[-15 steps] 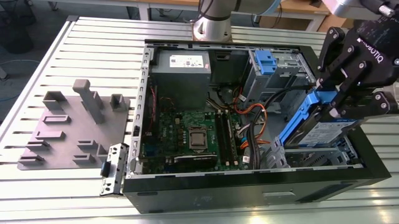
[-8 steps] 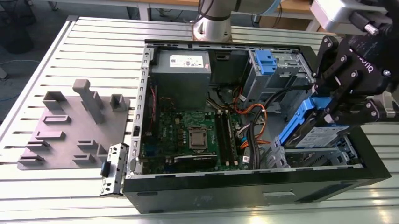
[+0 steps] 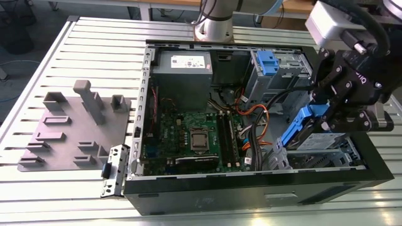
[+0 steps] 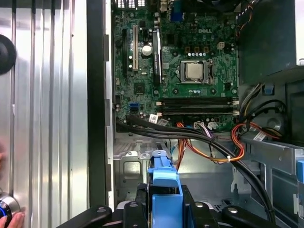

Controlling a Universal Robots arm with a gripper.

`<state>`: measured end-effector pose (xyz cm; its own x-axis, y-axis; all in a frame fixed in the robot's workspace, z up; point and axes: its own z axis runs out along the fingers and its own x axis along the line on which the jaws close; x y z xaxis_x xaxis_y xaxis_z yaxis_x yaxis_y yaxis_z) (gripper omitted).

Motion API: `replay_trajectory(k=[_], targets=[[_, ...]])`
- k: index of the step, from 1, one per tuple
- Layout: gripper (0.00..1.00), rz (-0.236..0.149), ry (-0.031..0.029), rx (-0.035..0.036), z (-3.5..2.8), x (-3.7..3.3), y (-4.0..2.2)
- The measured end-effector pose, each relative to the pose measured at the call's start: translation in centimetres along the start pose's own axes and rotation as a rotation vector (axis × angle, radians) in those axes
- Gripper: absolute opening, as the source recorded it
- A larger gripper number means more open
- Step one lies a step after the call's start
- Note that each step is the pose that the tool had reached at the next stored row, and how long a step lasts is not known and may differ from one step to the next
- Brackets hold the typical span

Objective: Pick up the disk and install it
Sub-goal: 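Insert the disk into the insertion slot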

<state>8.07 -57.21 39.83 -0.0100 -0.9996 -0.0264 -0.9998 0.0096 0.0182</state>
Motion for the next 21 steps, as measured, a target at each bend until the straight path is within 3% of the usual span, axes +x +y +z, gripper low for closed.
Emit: replay_trajectory(k=[8,16,17,21], targets=[[0.36,0.0,-0.0001,0.0001,1.75,0.2,-0.04],[0.37,0.0,0.0,0.0,1.77,0.2,-0.02],[0.44,0.0,-0.0002,0.0001,1.78,0.2,-0.02],[0.44,0.0,-0.0004,0.0018,1.81,0.2,-0.04]])
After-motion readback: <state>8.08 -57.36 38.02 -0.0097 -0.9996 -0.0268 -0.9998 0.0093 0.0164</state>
